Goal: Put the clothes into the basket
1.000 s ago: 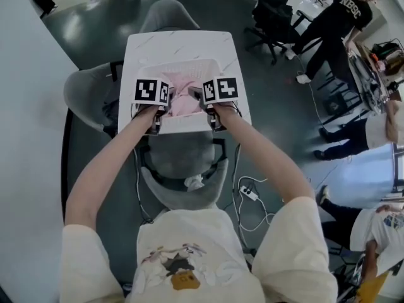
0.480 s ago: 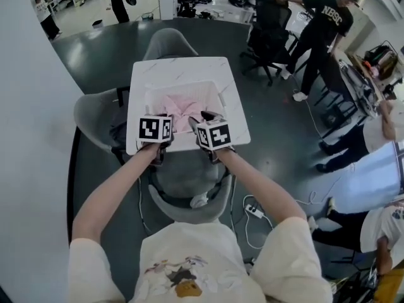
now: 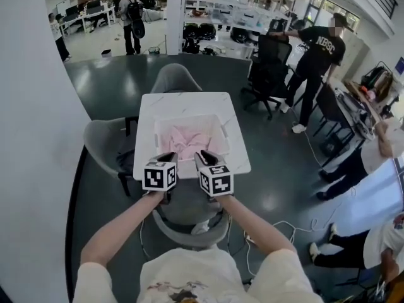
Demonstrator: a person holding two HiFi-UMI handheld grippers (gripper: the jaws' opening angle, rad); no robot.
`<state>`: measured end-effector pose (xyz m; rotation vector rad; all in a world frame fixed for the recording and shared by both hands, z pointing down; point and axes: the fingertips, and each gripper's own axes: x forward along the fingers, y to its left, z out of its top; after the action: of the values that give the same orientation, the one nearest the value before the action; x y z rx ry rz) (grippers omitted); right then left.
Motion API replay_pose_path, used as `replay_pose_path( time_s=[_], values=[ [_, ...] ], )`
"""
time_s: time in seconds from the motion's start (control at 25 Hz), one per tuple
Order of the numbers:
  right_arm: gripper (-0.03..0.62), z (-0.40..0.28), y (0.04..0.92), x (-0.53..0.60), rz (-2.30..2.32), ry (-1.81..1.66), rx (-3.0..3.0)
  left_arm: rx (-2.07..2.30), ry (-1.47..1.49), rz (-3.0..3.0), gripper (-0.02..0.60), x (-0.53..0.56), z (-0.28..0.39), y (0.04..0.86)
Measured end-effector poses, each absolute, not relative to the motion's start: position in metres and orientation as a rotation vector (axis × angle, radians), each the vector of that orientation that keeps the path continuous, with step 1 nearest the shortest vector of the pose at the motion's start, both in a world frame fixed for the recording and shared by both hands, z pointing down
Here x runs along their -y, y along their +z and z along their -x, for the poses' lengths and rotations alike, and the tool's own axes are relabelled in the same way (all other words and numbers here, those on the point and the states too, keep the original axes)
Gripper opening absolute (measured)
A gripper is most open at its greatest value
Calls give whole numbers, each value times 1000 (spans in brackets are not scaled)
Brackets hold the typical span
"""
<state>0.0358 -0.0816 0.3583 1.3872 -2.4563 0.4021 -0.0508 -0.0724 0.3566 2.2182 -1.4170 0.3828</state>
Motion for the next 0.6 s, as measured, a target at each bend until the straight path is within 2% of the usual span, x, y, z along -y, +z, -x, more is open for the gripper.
replay_pose_path(
  time_s=[0.4, 0.6],
  values=[
    [45, -20, 325, 36, -1433, 241, 2564, 1534, 108, -2254, 9, 23, 75, 323],
    [28, -16, 316, 7, -1422, 230, 2613, 1584, 63, -2361, 9, -9, 78, 298]
  ],
)
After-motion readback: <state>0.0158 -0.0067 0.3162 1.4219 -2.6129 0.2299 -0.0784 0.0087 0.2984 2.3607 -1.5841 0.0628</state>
